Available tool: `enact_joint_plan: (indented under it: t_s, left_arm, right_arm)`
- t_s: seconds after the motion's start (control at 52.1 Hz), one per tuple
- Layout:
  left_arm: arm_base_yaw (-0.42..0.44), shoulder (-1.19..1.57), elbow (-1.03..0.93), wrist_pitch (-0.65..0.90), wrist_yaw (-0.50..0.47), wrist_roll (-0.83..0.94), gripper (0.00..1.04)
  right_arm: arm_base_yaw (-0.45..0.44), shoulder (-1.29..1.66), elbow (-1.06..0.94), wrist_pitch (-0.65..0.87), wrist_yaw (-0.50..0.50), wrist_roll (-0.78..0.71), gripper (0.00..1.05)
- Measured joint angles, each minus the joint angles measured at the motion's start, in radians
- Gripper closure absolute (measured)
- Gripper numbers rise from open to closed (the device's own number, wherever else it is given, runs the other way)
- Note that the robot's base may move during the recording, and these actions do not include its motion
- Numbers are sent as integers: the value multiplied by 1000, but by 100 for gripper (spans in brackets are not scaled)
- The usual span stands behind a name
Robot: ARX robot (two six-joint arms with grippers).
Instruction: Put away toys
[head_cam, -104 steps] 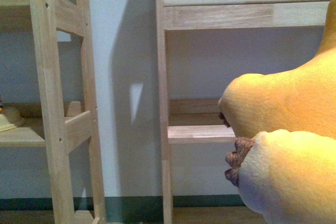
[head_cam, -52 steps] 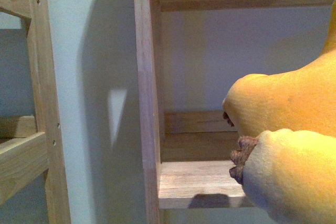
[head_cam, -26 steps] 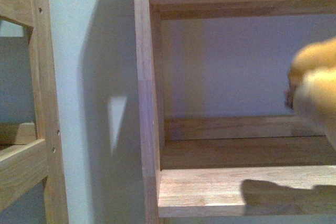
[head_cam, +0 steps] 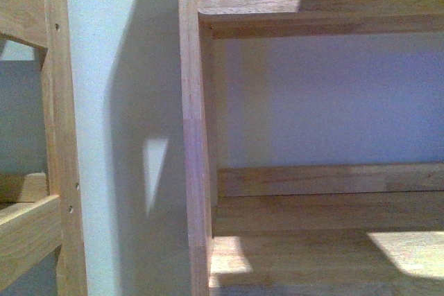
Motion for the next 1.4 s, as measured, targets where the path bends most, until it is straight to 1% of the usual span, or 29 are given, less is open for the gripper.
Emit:
enact_joint_plan:
  t_s: [0.134, 0.249, 0.365, 0.557, 0.595, 0.748, 0.864, 1.036, 1.132, 1.286, 1.401]
  left_arm:
    - [0, 0, 0, 0, 0, 0, 6]
    - [0, 0, 0, 0, 0, 0, 6]
    - [0, 0, 0, 0, 0, 0, 6]
    - [0, 0, 0, 0, 0, 0, 6]
    - [0, 0, 0, 0, 0, 0, 6]
    - [0, 0, 0, 0, 0, 0, 6]
    - [0, 0, 0, 0, 0, 0, 6]
    - [0, 0, 0, 0, 0, 0, 6]
    - [0, 0, 0, 0, 0, 0, 6]
    - [0, 0, 0, 0, 0, 0, 6]
    - [0, 0, 0, 0, 0, 0, 6]
  right_arm:
    - [3, 166, 222, 33, 1, 14, 88]
    - [39, 325, 425, 34, 11, 66, 88]
    - [57, 423, 540, 35, 11, 118, 88]
    - [54, 575, 723, -6, 24, 308, 88]
    - [47, 613, 764, -19, 34, 365, 88]
    - [5, 737, 892, -65, 50, 511, 88]
    - [-37, 848, 1014, -153, 34, 627, 88]
    - [-56, 962, 1144, -259, -2, 714, 88]
    - [-54, 1040, 1239, -345, -35, 739, 88]
    - [-30, 1183, 1456, -542, -84, 746, 88]
    - [-19, 1256, 1581, -634, -108, 751, 88]
